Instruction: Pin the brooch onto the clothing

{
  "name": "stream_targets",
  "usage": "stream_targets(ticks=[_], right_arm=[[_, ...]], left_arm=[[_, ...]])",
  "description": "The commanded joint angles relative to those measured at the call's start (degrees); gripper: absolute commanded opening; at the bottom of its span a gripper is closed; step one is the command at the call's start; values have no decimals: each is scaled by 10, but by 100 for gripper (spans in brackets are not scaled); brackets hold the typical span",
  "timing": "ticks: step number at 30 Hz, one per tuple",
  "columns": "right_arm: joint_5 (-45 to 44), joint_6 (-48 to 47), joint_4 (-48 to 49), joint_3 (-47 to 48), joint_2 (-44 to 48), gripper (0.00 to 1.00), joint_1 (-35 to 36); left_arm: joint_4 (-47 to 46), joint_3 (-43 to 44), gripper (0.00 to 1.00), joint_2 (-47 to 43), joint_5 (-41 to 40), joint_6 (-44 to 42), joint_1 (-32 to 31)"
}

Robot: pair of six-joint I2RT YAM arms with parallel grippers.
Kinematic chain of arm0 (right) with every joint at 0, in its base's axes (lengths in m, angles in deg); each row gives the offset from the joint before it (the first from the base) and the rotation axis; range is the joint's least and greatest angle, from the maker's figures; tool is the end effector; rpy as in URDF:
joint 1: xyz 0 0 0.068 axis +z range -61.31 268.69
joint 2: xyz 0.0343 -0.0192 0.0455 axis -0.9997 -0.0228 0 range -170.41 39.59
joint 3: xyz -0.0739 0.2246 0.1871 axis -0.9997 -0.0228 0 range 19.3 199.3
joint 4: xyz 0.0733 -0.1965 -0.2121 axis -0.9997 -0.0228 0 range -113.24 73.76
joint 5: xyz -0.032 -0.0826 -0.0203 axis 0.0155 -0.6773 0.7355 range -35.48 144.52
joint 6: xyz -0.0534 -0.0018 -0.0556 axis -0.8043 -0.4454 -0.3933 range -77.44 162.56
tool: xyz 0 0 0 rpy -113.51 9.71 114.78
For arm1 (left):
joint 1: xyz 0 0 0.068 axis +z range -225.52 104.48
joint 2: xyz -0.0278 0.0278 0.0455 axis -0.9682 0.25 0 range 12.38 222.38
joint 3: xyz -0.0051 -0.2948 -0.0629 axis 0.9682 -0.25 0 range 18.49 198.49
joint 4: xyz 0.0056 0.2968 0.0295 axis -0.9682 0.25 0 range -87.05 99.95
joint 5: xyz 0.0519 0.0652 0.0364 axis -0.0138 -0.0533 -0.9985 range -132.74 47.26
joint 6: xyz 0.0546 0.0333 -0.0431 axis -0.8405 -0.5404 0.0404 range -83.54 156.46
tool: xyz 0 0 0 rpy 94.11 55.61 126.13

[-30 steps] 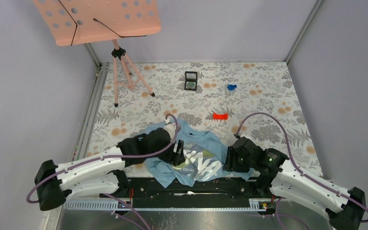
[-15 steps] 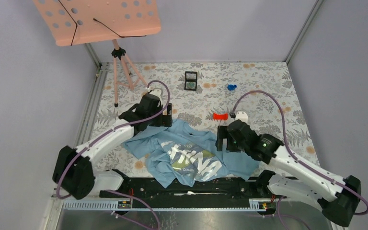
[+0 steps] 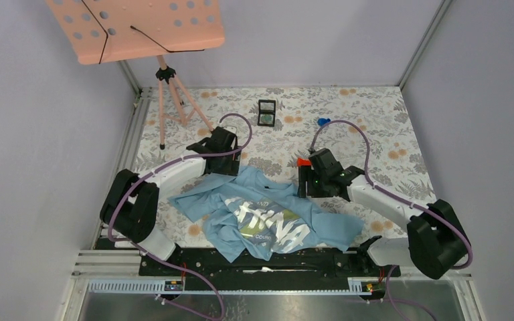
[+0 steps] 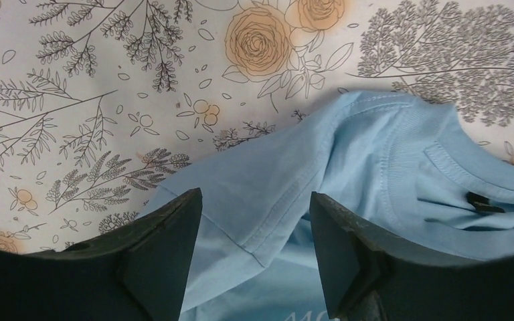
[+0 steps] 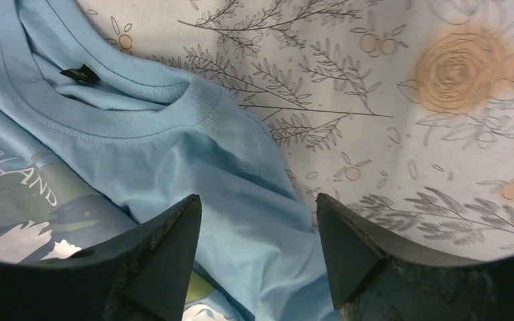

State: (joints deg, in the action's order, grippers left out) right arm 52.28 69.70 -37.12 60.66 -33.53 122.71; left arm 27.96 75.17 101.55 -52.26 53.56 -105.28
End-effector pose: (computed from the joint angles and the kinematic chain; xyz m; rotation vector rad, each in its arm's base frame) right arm 0.2438 0.1615 0.1851 -0.1352 2.5295 0.3930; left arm 0.3197 -0.1704 0.1882 0.2202 2.5467 -0.1010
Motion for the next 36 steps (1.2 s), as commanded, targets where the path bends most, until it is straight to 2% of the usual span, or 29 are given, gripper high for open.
stream_targets(ticks=[1,8,12,22,25,27,30,31,32,36], right_arm=[[41,-16,47,1,-26,69,-7],[42,-25,72,6,-74,69,-23],[47,-32,76,20,-101,65,-25],[104,-30,107,37,-151,55,-25],[125,-28,117,41,-162,47,-24],[132,-27,119,44,-164,37,-25],[131,-28,120,43,-151,14,-25],[126,-28,118,43,-142,6,-25],[117,-29,111,44,-122,0,-25],[59,-45,57,63,-31,0,-25]], left_arm=[[-2,20,65,12,-24,-14,1],[-22,3,65,25,9,-6,2],[-24,4,54,38,9,-4,2],[-15,3,46,41,-16,-6,2],[-16,2,34,41,-17,-7,3],[-18,0,22,39,-15,-5,3],[-18,-1,4,24,-22,-1,2],[-19,-2,0,14,-27,1,2],[-19,-4,0,0,-34,3,3],[-29,-6,0,-105,-68,3,2]])
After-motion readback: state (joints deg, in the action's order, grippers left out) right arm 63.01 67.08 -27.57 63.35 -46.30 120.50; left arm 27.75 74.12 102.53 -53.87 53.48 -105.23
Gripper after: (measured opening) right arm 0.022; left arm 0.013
